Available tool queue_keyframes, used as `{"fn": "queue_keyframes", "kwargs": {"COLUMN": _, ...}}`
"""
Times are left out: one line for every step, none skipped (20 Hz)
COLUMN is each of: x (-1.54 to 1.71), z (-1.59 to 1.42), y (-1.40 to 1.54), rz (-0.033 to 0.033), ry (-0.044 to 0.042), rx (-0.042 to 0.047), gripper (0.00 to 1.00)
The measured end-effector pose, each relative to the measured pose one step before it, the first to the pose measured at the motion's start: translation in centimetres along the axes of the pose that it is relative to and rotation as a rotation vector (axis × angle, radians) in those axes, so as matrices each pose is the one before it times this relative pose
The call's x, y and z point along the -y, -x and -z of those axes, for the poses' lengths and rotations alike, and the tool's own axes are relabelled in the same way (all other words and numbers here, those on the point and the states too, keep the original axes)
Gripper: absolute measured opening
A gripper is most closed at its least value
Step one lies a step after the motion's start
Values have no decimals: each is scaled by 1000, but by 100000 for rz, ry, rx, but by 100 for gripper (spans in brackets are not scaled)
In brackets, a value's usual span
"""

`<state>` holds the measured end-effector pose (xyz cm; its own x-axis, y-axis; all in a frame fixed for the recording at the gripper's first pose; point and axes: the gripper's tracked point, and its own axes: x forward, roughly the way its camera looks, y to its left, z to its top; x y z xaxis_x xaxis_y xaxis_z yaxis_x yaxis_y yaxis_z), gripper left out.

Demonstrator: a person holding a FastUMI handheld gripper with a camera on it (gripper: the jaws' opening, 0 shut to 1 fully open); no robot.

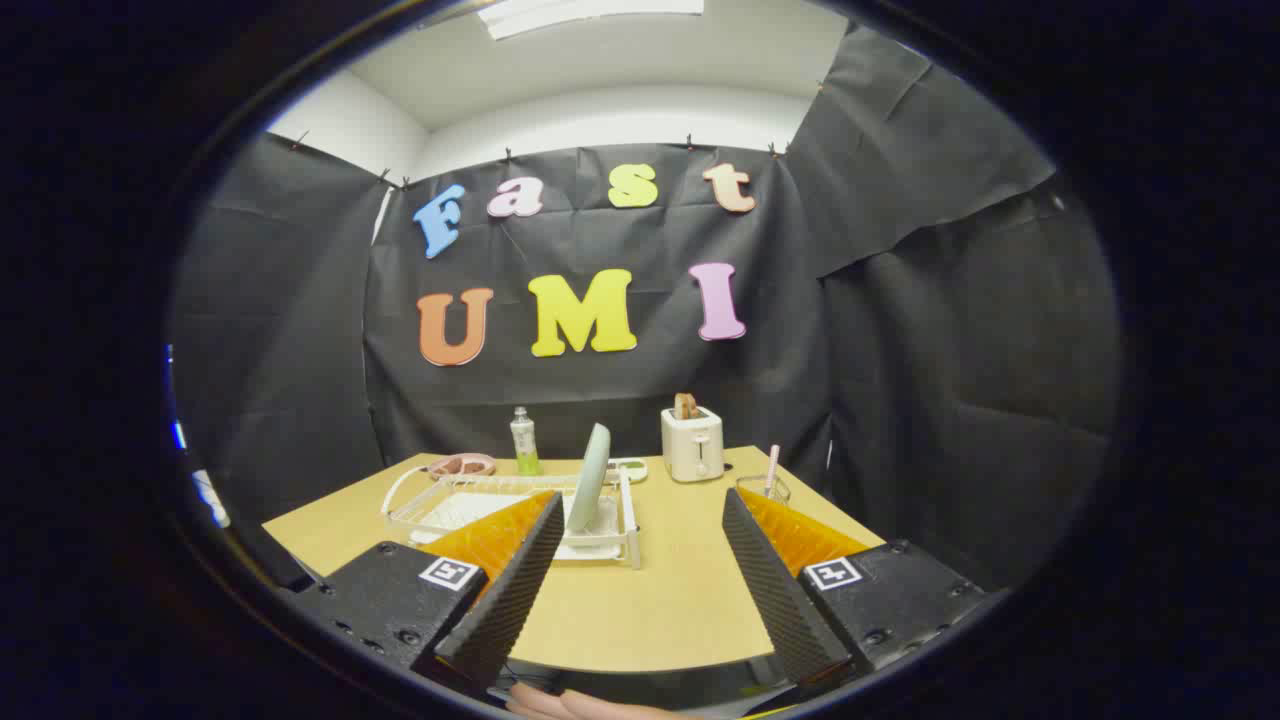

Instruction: Take the plate from the dish rack, then take the spoon from the basket and place it into the plate.

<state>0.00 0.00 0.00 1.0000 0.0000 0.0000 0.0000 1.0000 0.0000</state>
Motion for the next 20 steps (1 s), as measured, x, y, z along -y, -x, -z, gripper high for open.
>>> {"fn": "queue_keyframes", "kwargs": {"x": -49, "z": -70, "y": -67, "rz": -150, "ry": -21, "rx": 2, "gripper": 100}}
{"fn": "queue_keyframes", "kwargs": {"x": -22, "z": 218, "y": 32, "rz": -1, "ry": -223, "rx": -41, "gripper": 100}}
{"fn": "queue_keyframes", "kwargs": {"x": 2, "z": 50, "y": 8, "rz": -73, "ry": 115, "rx": -203, "gripper": 100}}
{"fn": "queue_keyframes", "kwargs": {"x": -13, "z": 173, "y": -102, "rz": 171, "ry": 31, "rx": -271, "gripper": 100}}
{"fn": "queue_keyframes", "kwargs": {"x": -12, "z": 5, "y": -76, "rz": -140, "ry": -67, "rx": -151, "gripper": 100}}
{"fn": "queue_keyframes", "kwargs": {"x": -91, "z": 177, "y": -165, "rz": -2, "ry": 136, "rx": -275, "gripper": 100}}
{"fn": "queue_keyframes", "kwargs": {"x": 69, "z": 154, "y": -103, "rz": 127, "ry": 276, "rx": -373, "gripper": 100}}
{"fn": "queue_keyframes", "kwargs": {"x": -34, "z": 174, "y": -64, "rz": 29, "ry": 169, "rx": -376, "gripper": 100}}
{"fn": "queue_keyframes", "kwargs": {"x": -49, "z": 152, "y": -66, "rz": -51, "ry": -8, "rx": -534, "gripper": 100}}
{"fn": "queue_keyframes", "kwargs": {"x": -41, "z": 112, "y": -233, "rz": -151, "ry": -89, "rx": -585, "gripper": 100}}
{"fn": "queue_keyframes", "kwargs": {"x": -4, "z": -3, "y": -161, "rz": -172, "ry": -102, "rx": -560, "gripper": 100}}
{"fn": "queue_keyframes", "kwargs": {"x": 18, "z": 223, "y": -171, "rz": -95, "ry": 63, "rx": -257, "gripper": 100}}
{"fn": "queue_keyframes", "kwargs": {"x": 108, "z": -32, "y": -18, "rz": 299, "ry": 315, "rx": 23, "gripper": 100}}
{"fn": "queue_keyframes", "kwargs": {"x": -15, "z": -190, "y": -141, "rz": 173, "ry": 382, "rx": 248, "gripper": 100}}
{"fn": "queue_keyframes", "kwargs": {"x": -81, "z": -118, "y": -183, "rz": -88, "ry": 475, "rx": -86, "gripper": 100}}
{"fn": "queue_keyframes", "kwargs": {"x": -217, "z": -126, "y": -306, "rz": -584, "ry": 94, "rx": -93, "gripper": 100}}
{"fn": "queue_keyframes", "kwargs": {"x": -160, "z": -429, "y": -330, "rz": -429, "ry": 482, "rx": -414, "gripper": 100}}
{"fn": "queue_keyframes", "kwargs": {"x": -62, "z": -491, "y": -494, "rz": -453, "ry": 307, "rx": -29, "gripper": 100}}
{"fn": "queue_keyframes", "kwargs": {"x": -34, "z": -725, "y": -504, "rz": -1, "ry": 173, "rx": -141, "gripper": 100}}
{"fn": "queue_keyframes", "kwargs": {"x": -310, "z": -1016, "y": -753, "rz": -447, "ry": 61, "rx": 247, "gripper": 100}}
